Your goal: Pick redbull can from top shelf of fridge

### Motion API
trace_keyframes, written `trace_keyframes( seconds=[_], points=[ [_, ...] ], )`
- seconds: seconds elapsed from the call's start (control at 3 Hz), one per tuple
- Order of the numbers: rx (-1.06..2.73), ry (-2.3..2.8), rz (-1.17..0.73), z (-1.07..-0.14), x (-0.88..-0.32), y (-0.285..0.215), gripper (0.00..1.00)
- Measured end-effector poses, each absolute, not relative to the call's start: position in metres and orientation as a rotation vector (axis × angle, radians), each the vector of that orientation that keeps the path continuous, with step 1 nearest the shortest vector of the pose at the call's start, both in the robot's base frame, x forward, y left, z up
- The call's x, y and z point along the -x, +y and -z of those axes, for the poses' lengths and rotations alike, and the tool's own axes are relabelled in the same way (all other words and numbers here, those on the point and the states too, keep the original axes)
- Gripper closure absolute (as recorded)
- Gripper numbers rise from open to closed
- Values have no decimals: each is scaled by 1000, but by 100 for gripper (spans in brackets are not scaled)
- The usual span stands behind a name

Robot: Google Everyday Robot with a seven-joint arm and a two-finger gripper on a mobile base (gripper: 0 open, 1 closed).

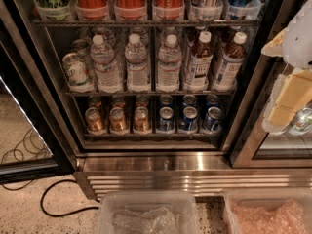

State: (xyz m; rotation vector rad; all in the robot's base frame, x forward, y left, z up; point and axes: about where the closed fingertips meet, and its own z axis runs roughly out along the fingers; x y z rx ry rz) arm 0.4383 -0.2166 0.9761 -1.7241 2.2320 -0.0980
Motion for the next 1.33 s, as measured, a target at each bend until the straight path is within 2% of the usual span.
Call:
trace_keyframes(
  seconds=[0.33,1.33],
  points=[
    [1701,2230,94,-978,-442,-213,0],
    [1229,2188,-169,-975,-489,-191,0]
  ],
)
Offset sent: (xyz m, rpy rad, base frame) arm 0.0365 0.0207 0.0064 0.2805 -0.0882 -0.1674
